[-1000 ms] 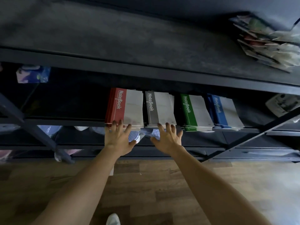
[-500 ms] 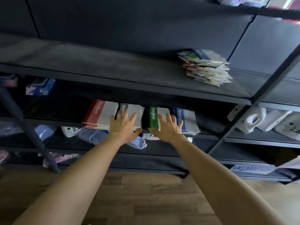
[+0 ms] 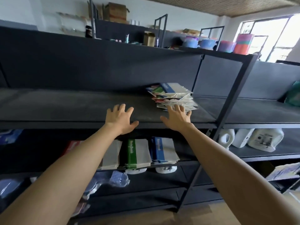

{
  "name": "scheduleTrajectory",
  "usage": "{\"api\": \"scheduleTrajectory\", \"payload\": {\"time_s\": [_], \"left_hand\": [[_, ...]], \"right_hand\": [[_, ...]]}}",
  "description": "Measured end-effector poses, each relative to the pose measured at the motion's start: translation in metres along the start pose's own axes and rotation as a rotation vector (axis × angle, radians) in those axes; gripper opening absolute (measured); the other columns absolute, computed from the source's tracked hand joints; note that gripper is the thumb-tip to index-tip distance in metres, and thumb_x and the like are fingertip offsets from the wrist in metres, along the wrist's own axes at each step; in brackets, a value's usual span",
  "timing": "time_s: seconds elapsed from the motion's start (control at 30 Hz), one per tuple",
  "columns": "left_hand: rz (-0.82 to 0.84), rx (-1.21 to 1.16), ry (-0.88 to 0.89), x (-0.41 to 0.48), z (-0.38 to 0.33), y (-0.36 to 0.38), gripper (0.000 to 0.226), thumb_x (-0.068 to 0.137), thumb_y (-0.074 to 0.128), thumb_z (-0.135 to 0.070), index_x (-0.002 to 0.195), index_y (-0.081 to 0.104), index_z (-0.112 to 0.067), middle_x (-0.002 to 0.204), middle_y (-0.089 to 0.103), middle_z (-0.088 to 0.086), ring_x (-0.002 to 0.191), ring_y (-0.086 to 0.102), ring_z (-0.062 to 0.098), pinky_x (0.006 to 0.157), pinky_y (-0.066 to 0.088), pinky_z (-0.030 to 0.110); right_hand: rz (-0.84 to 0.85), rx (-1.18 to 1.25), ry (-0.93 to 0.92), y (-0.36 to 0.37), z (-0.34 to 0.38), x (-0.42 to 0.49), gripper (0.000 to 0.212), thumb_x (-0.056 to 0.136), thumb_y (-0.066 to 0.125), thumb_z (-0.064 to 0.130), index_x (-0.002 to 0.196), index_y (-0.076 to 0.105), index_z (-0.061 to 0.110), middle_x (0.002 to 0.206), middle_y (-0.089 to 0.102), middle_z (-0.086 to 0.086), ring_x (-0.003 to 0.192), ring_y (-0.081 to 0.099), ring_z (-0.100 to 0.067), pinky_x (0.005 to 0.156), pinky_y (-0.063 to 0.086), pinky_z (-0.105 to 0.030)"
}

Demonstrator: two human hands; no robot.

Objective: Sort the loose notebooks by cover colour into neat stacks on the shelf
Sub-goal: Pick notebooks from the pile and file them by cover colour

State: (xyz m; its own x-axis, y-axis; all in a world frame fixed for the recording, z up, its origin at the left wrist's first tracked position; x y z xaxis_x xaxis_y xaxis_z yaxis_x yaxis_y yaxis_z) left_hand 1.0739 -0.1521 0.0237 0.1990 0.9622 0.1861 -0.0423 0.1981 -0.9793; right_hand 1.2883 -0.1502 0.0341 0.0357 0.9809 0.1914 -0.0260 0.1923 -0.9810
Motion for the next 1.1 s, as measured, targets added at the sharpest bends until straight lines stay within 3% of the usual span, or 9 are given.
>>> {"api": "scheduleTrajectory", "payload": {"time_s": [0.47,0.7,0.83,0.97,1.1], "left_hand": [[-0.149,-0.031,0.216,0.22,-0.009,0.007,0.068,0.09,0.036,-0.062,0.145,0.025,-0.023,0.149,0.026,0.008,0.136,0.027,0.03,0.105,0.029,0.045],[-0.085,-0.069,0.283,0.274,-0.026,0.035,0.065,0.091,0.036,-0.06,0.143,0.03,-0.022,0.149,0.027,0.007,0.135,0.029,0.029,0.104,0.03,0.044],[-0.119,-0.103,0.288,0.296,-0.029,0.044,0.061,0.091,0.037,-0.057,0.14,0.035,-0.021,0.145,0.033,0.006,0.132,0.033,0.027,0.101,0.033,0.042],[-0.121,-0.133,0.286,0.317,-0.032,0.046,0.059,0.092,0.039,-0.055,0.14,0.034,-0.022,0.146,0.034,0.004,0.133,0.032,0.025,0.103,0.032,0.04],[-0.166,-0.167,0.28,0.333,-0.036,0.047,0.056,0.093,0.041,-0.052,0.14,0.035,-0.022,0.145,0.036,0.002,0.131,0.036,0.023,0.101,0.035,0.038]], "right_hand": [[-0.041,0.02,0.199,0.008,-0.034,0.184,0.059,0.095,0.04,0.05,0.145,0.028,0.021,0.149,0.028,-0.013,0.138,0.023,-0.033,0.109,0.018,-0.061],[0.02,0.001,0.218,0.027,-0.042,0.241,0.062,0.093,0.043,0.052,0.146,0.026,0.023,0.15,0.03,-0.01,0.137,0.026,-0.034,0.109,0.022,-0.062],[0.05,-0.022,0.215,0.032,-0.045,0.275,0.06,0.094,0.04,0.052,0.145,0.027,0.022,0.146,0.032,-0.015,0.134,0.031,-0.037,0.107,0.025,-0.056],[0.227,-0.054,0.195,0.044,-0.043,0.301,0.053,0.096,0.035,0.047,0.139,0.034,0.015,0.134,0.044,-0.021,0.117,0.049,-0.037,0.095,0.043,-0.043],[0.308,-0.206,0.07,0.041,-0.036,0.317,0.034,0.098,0.038,0.02,0.127,0.052,0.008,0.129,0.056,-0.013,0.111,0.057,-0.028,0.087,0.047,-0.034]]}}
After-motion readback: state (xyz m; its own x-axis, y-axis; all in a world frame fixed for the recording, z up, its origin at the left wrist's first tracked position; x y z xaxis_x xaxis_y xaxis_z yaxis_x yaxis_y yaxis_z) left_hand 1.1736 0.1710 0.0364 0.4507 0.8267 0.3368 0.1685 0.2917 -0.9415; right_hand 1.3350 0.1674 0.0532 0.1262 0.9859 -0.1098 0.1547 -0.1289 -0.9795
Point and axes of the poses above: each hand's wrist, its own x-axis towards the middle knuckle, its own y-axis out of the palm, z = x × y, the point moved 1 cm from there along x, towards the middle knuckle
